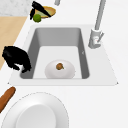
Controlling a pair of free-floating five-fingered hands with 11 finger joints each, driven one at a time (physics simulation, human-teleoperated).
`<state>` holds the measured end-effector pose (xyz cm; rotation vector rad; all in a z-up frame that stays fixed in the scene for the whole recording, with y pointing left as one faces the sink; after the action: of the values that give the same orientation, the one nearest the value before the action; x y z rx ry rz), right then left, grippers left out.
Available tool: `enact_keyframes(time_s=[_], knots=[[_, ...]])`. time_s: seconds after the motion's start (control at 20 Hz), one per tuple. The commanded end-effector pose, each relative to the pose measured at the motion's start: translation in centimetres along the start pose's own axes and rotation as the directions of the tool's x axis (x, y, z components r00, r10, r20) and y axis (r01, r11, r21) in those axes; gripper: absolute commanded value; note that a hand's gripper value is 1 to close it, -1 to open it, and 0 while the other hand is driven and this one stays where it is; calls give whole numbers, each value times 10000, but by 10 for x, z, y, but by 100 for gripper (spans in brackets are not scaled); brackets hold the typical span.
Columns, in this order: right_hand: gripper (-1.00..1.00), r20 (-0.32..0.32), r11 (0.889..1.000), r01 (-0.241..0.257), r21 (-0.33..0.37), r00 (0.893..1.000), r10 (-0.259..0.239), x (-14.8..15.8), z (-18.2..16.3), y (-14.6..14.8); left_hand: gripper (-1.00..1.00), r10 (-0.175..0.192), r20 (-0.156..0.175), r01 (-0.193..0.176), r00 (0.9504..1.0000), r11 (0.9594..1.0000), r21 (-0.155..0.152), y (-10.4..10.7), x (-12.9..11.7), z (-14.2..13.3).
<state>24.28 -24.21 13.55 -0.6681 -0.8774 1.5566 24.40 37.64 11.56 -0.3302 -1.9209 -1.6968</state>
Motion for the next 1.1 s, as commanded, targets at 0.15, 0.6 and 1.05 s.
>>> enact_keyframes(time_s=[0.15,0.6,1.05], knots=[[0,0,10000,0,0,10000,0,0,0,0,-100,269,12,-269,9996,9996,-96,-3,8,-7],[0,0,10000,0,0,10000,0,0,0,0,-100,1580,-4,-1580,9874,9874,11,-1,-7,-6],[0,0,10000,0,0,10000,0,0,0,0,100,1226,609,-1176,9906,9898,-801,13,-10,-16]])
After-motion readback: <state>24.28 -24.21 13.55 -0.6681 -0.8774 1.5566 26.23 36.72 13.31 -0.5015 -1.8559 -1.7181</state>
